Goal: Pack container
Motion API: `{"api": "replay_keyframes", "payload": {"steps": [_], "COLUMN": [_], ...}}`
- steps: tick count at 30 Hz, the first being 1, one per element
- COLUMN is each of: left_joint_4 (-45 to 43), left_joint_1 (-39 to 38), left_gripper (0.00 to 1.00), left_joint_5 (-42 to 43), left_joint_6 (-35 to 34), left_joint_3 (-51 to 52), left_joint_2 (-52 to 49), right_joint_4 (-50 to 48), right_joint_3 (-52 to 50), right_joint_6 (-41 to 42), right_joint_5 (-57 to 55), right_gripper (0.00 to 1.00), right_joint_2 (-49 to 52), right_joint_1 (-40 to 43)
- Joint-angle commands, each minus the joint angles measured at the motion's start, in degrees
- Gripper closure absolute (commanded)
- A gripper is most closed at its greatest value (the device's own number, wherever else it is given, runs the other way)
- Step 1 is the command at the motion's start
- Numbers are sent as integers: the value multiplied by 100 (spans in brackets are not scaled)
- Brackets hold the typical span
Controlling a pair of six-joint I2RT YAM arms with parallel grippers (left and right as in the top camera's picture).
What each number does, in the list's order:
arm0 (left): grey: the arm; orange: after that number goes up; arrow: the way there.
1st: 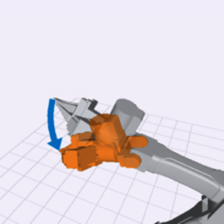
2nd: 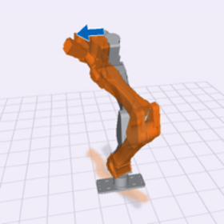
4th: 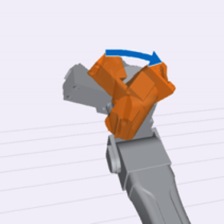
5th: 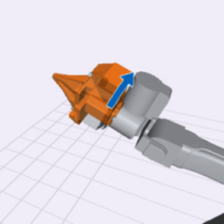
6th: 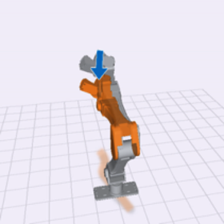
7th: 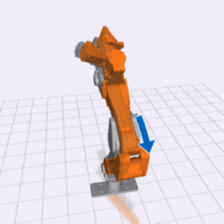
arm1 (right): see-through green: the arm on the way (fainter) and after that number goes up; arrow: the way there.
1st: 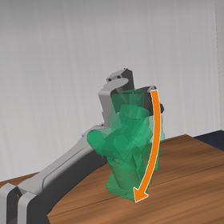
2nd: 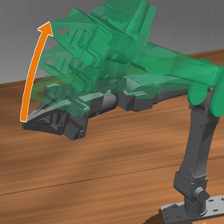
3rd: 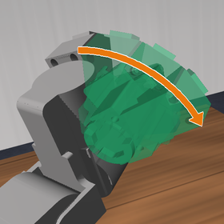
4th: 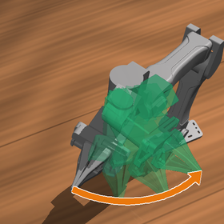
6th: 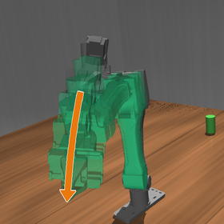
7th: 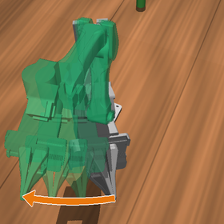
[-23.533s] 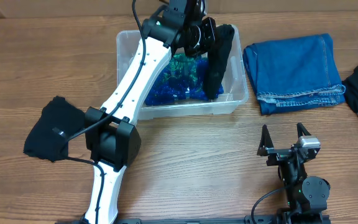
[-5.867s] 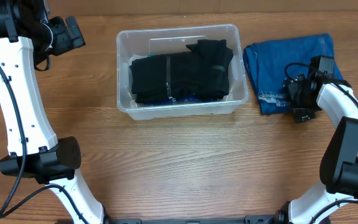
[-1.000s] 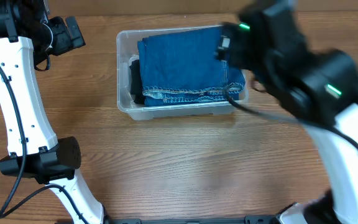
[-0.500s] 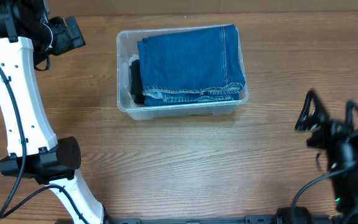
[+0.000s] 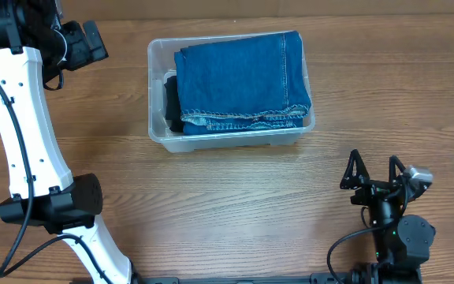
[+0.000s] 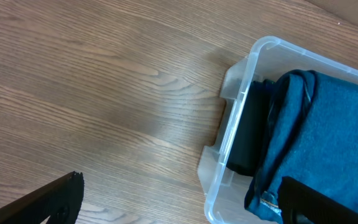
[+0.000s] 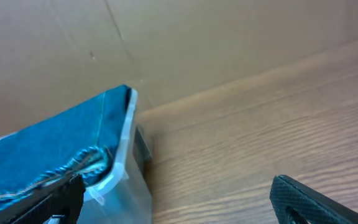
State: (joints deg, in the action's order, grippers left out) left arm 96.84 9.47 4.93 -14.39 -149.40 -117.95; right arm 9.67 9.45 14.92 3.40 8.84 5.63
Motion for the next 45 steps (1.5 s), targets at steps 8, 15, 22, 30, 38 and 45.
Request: {"api": "replay_keyframes", "payload": {"steps": [8, 15, 22, 30, 38, 45], "left_joint_4": [-4, -4, -4, -4, -4, -608], "left_joint_1": [-11, -11, -11, -11, -11, -144], "left_gripper": [0, 0, 0, 0, 0, 0], "left_joint_5": [46, 44, 44, 44, 44, -50], "left_joint_6": [87, 87, 87, 87, 87, 157], "left_joint_3": [-17, -17, -17, -17, -17, 57], "left_joint_2": [181, 181, 181, 181, 181, 706], "right_joint_4": [-192, -236, -514, -514, -514, -514], "right_joint_3": [-758, -765, -896, -896, -896, -896], "right_joint_6": [-308, -319, -317, -317, -317, -317], "right_joint_5": [-330, 72, -9, -9, -9, -9], "right_gripper": [0, 0, 0, 0, 0, 0], "right_joint_2": [-629, -872, -872, -868, -868, -868], "right_joint_1": [162, 149, -11, -9, -9, -9]}}
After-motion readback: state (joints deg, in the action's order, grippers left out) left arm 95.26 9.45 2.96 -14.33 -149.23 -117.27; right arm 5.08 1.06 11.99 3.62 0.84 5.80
